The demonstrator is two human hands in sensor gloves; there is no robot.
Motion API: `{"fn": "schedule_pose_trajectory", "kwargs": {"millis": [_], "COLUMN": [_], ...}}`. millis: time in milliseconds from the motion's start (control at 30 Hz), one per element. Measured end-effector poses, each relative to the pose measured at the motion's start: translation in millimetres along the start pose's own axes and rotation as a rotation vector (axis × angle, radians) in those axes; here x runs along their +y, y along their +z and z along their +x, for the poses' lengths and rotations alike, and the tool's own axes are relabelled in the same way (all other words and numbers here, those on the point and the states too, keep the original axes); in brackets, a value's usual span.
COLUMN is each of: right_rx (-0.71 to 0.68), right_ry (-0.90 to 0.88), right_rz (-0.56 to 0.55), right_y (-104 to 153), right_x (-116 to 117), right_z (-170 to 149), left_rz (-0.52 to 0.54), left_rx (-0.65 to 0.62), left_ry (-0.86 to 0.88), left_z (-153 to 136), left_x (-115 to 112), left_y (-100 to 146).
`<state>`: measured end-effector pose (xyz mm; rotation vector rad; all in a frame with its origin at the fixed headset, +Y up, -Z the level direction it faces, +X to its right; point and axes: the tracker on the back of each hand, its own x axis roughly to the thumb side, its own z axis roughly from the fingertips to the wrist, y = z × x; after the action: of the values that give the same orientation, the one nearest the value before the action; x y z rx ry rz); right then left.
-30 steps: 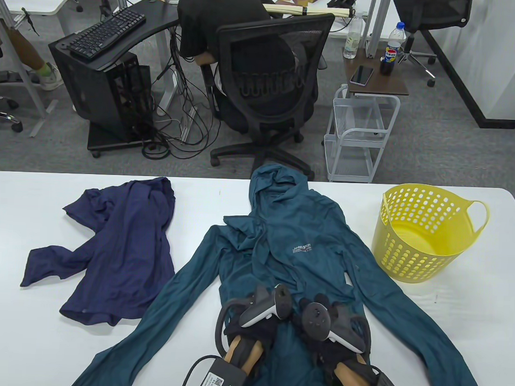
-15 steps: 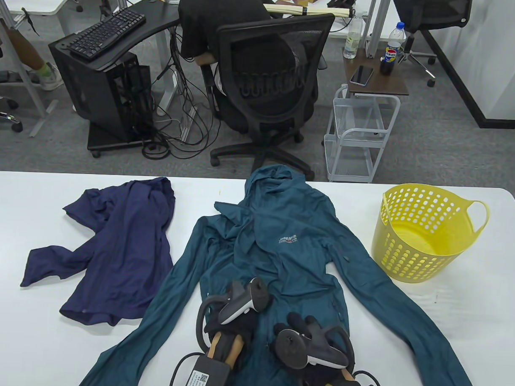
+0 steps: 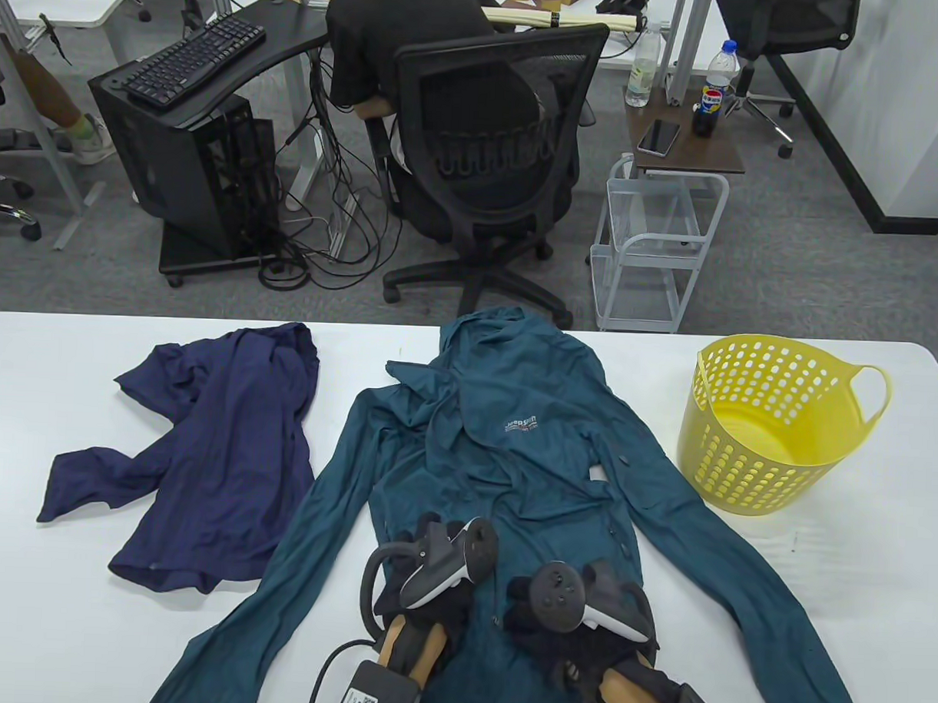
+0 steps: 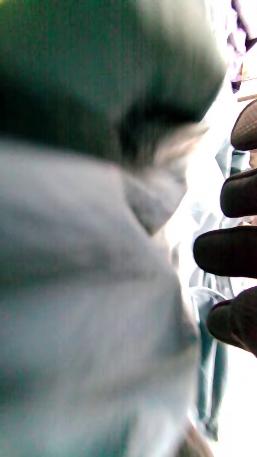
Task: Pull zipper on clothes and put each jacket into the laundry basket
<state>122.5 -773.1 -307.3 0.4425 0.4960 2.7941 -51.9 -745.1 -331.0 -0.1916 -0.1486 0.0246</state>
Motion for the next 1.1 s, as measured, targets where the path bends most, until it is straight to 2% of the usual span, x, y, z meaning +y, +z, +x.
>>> {"fn": "schedule_pose_trajectory", "kwargs": {"millis": [133,267,500,733,1033,1100], "right_rx": [0.092,0.114,0.068,-0.020,-0.242,-0.356], "right_ry": [-0.094,-0.124,0.004,0.110,0.095,-0.004], "right_rz": [-0.060,-0.083,-0.127,-0.142,0.057,0.207], "right_y": [-9.2,-11.1,-4.4,11.1,35.3,41.1], "right_x": [-5.2,-6.5,-8.7,-11.2,-3.7,-0.1], "right_z": [-26.1,-36.3,-20.1,8.1,50.7,59.5], "left_rz": [0.007,-0.085,-0.201,-0.217,-0.195,-0.181], "left_rx": [-0.040,-0.075,-0.035,0.012,0.042,0.074], "left_ry": [-0.014,-0.028,-0.033,-0.035,-0.034,-0.071], "left_z": [16.4,31.0,25.5,16.3,0.8,-4.5], "left_x": [1.7,-13.1,-29.3,-32.3,-34.5,-33.9], "left_y": [8.1,2.3,-11.6,-18.7,-23.6,-25.3]}}
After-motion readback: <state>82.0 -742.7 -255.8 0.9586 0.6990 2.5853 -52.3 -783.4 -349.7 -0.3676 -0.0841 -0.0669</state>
